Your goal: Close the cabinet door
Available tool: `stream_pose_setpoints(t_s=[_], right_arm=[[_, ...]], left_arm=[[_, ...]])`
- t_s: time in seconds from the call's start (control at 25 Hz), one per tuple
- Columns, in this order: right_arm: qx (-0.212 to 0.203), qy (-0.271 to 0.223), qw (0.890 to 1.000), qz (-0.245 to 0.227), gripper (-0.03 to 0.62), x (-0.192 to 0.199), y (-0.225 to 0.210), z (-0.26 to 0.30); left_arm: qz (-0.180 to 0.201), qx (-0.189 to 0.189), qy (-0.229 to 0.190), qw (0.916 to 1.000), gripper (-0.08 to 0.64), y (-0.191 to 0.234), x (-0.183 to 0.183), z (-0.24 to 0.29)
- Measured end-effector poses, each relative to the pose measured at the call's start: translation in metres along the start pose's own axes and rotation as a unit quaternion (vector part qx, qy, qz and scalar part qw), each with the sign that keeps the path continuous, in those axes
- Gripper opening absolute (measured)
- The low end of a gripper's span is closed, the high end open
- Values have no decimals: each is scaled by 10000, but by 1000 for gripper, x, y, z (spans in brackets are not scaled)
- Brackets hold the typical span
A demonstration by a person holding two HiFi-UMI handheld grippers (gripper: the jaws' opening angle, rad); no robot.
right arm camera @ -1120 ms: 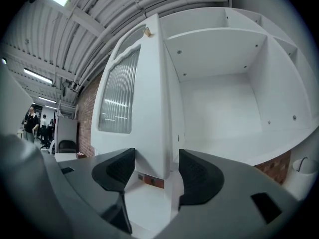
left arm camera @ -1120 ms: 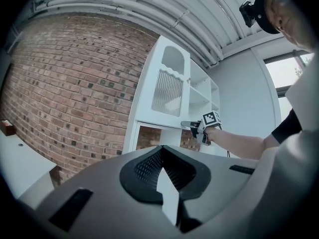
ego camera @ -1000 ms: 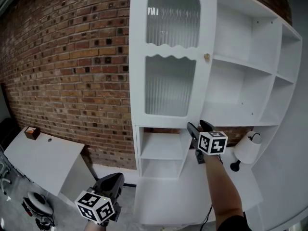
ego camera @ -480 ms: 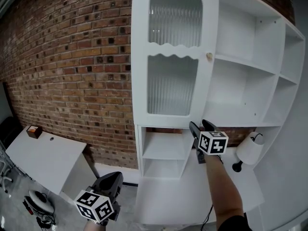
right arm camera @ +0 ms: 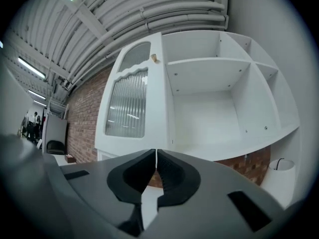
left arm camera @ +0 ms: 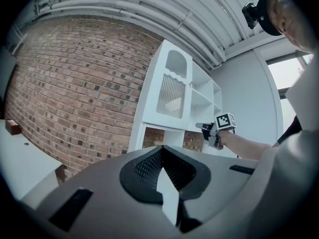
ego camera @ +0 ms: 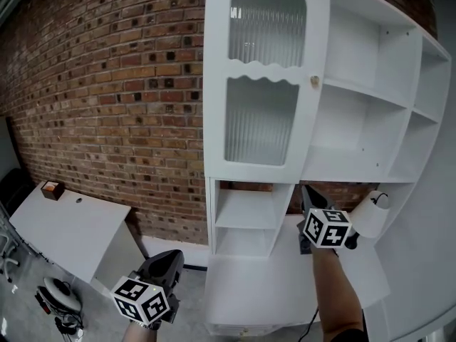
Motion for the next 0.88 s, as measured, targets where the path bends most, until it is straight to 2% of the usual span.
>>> stream_pose_setpoints(t_s=[0.28,0.6,0.88], right_arm=[[-390,5,9991,133,31,5,48,-75],[-397,76,9992,52,31,24,112,-168],[-239,214,9994,147,31,41,155,-234]], left_arm=[[-12,104,-8,9999,8,-4,-4,-29],[-131,209,23,9997,8,-14,4,-70],[-192,358,123,9991,8,-14,13,-114]])
Point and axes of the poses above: the fingertips, and each gripper's own axes: z forward along the fingers, y to its left, x out of its underside, the point moved 8 cm from there along -z, backward along the fingers, and after that the axes turned 3 degrees about -y, right-handed, at the moved point
